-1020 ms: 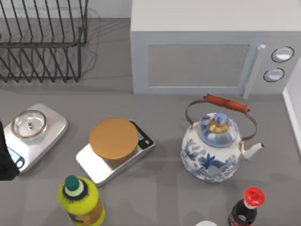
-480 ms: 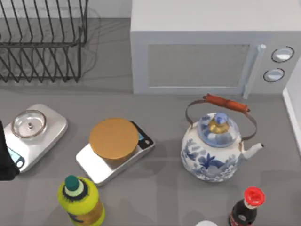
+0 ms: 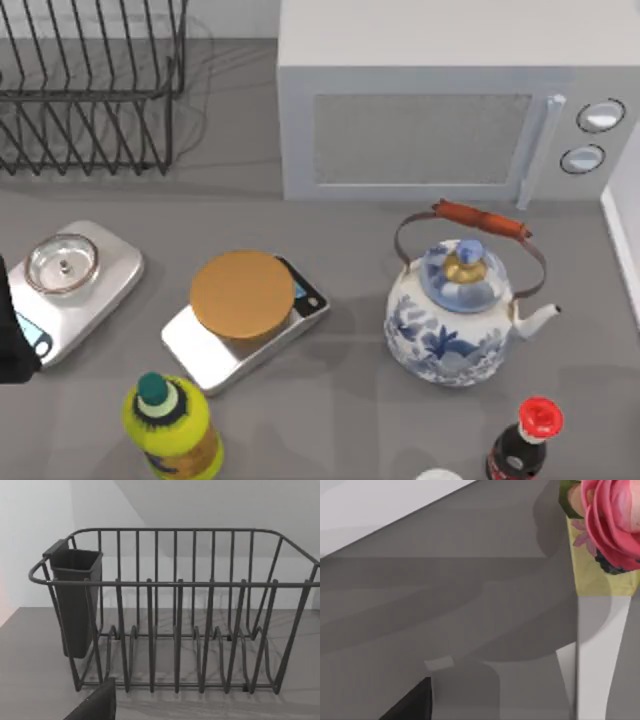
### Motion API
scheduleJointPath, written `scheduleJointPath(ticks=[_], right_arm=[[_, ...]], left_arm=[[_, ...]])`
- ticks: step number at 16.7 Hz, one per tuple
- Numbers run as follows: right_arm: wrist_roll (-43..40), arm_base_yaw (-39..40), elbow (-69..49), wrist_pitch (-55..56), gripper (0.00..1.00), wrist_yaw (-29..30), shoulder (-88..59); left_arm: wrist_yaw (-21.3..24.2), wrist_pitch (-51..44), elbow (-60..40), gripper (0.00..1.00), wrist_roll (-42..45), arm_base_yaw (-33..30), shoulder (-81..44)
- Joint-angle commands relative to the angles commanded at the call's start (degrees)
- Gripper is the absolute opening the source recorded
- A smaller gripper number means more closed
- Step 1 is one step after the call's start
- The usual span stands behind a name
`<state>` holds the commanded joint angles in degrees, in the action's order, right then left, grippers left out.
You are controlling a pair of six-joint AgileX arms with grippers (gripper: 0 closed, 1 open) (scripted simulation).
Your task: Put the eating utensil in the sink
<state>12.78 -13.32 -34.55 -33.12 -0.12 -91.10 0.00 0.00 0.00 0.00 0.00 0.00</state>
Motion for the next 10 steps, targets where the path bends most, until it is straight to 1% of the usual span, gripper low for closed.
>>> scheduleJointPath(ticks=[10], right_arm=[[0.00, 0.00, 0.00, 0.00, 0.25, 0.00, 0.00]], left_arm=[[0.00, 0.00, 0.00, 1.00, 0.00, 0.00, 0.00]])
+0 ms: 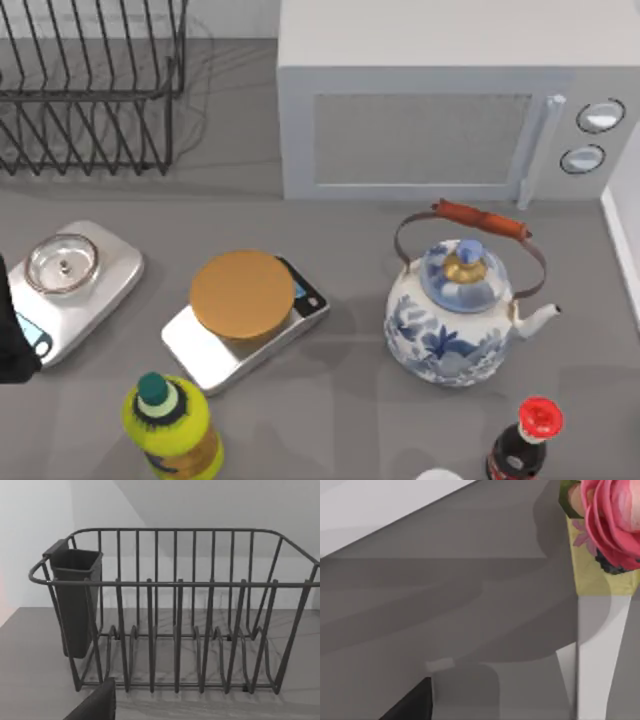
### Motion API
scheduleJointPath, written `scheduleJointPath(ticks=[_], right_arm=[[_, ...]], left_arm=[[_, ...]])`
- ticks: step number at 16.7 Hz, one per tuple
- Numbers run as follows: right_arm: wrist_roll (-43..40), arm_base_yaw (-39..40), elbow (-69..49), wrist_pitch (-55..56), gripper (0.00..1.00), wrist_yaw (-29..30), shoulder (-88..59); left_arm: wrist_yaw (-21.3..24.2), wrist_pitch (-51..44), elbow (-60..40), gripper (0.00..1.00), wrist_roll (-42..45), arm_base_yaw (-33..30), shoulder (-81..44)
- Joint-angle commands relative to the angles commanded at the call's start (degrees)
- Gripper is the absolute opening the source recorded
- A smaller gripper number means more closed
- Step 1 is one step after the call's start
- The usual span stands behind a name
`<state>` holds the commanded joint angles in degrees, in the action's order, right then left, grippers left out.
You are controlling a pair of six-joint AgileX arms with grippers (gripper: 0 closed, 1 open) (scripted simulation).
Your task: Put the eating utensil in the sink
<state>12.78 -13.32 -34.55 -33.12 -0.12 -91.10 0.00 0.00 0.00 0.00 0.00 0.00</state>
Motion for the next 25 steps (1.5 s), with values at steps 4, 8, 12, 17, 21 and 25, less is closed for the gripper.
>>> scheduleJointPath(ticks=[4, 8, 12, 17, 21, 25], right_arm=[[0.00, 0.00, 0.00, 0.00, 0.00, 0.00, 0.00], [0.00, 0.00, 0.00, 0.00, 0.00, 0.00, 0.00], [0.01, 0.07, -2.28, -4.33, 0.00, 0.67, 4.13], [-0.08, -0.01, -7.07, -11.10, 0.00, 0.67, 6.31], [-0.27, -0.12, -13.97, -23.66, 0.00, 0.68, 10.46], [-0.40, -0.19, -18.54, -30.54, 0.00, 0.68, 13.96]], left_arm=[[0.00, 0.00, 0.00, 1.00, 0.00, 0.00, 0.00], [0.00, 0.00, 0.00, 1.00, 0.00, 0.00, 0.00], [0.00, 0.00, 0.00, 1.00, 0.00, 0.00, 0.00], [0.00, 0.00, 0.00, 1.00, 0.00, 0.00, 0.00], [0.00, 0.00, 0.00, 1.00, 0.00, 0.00, 0.00], [0.00, 0.00, 0.00, 1.00, 0.00, 0.00, 0.00]])
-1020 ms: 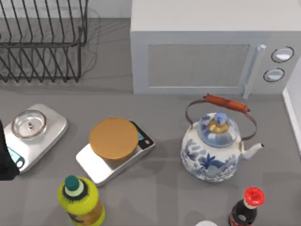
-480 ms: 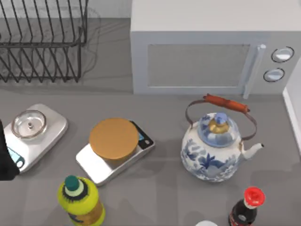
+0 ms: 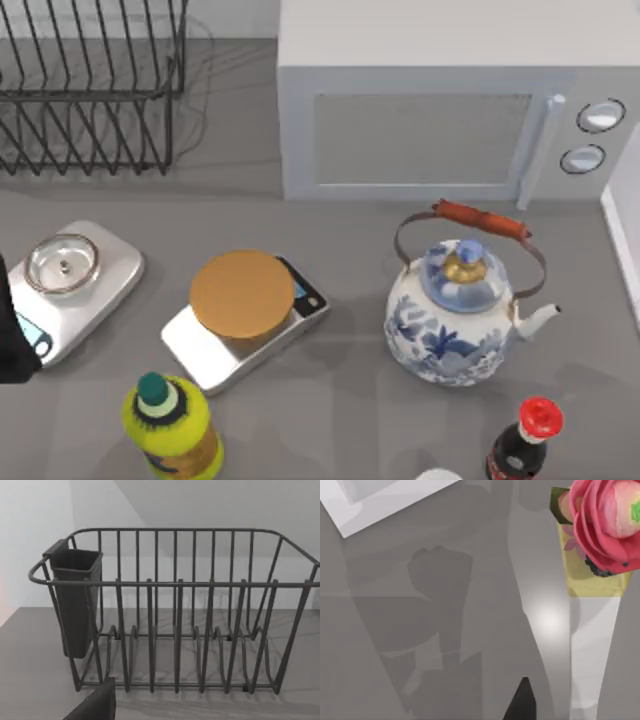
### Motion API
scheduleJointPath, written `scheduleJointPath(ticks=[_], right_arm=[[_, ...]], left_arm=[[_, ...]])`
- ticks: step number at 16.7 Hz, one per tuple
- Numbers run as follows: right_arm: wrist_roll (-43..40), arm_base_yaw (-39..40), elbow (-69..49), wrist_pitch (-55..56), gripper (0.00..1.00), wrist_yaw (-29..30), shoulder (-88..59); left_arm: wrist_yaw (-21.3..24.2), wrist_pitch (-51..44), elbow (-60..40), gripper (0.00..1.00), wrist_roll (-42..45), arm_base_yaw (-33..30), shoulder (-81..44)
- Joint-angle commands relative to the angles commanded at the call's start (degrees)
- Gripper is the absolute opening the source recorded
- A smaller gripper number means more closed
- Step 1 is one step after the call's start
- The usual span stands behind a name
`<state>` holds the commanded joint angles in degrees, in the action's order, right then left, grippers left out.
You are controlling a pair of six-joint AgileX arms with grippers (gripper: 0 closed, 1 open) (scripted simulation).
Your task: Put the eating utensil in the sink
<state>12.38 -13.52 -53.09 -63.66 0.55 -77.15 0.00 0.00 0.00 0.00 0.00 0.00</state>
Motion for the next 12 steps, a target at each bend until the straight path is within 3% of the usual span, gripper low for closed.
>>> scheduleJointPath(ticks=[7, 12], right_arm=[[0.30, 0.04, -1.66, -0.87, 0.00, -0.02, -1.67], [1.33, 0.40, -16.01, -6.59, 0.00, 0.08, -14.13]], left_arm=[[0.00, 0.00, 0.00, 1.00, 0.00, 0.00, 0.00], [0.00, 0.00, 0.00, 1.00, 0.00, 0.00, 0.00]])
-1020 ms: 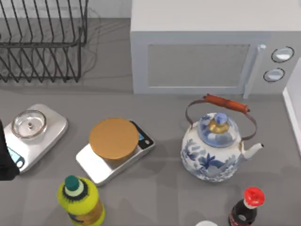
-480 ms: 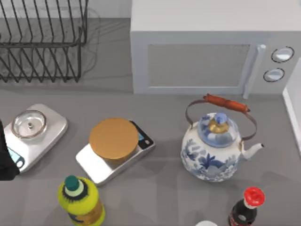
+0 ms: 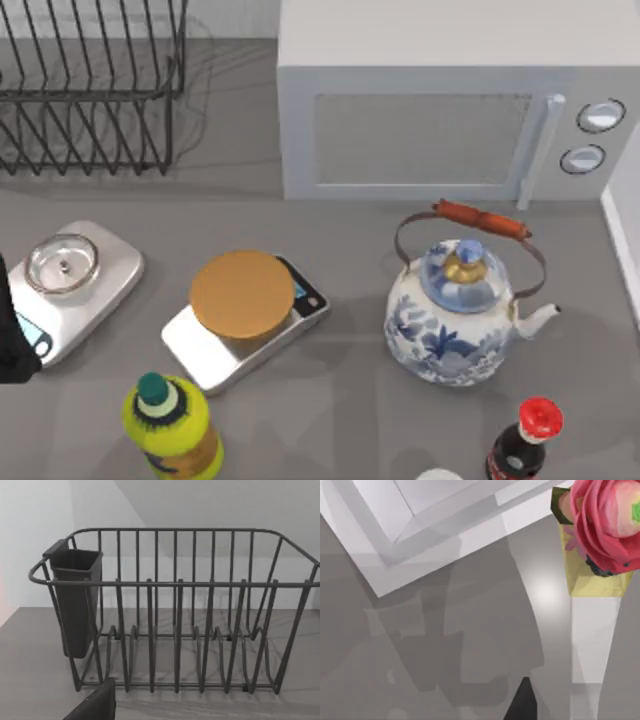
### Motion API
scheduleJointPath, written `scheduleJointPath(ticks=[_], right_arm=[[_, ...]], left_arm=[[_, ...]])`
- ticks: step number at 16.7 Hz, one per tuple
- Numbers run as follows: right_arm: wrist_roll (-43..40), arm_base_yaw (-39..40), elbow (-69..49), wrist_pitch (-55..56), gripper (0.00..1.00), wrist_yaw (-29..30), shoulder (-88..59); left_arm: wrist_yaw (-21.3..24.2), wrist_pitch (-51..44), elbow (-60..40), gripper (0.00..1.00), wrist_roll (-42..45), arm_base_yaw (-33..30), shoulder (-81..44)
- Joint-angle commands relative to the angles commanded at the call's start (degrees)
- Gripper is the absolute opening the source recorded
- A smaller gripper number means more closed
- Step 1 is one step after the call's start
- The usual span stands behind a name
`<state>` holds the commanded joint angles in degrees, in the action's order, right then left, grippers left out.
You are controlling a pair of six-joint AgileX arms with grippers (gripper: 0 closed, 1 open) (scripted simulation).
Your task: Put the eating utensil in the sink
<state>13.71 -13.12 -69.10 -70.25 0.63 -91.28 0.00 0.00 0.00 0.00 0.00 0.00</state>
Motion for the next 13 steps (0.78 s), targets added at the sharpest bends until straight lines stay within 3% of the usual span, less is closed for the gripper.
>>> scheduleJointPath(ticks=[13], right_arm=[[3.30, 2.81, -75.31, -22.78, 0.00, 0.26, -52.41]], left_arm=[[0.00, 0.00, 0.00, 1.00, 0.00, 0.00, 0.00]])
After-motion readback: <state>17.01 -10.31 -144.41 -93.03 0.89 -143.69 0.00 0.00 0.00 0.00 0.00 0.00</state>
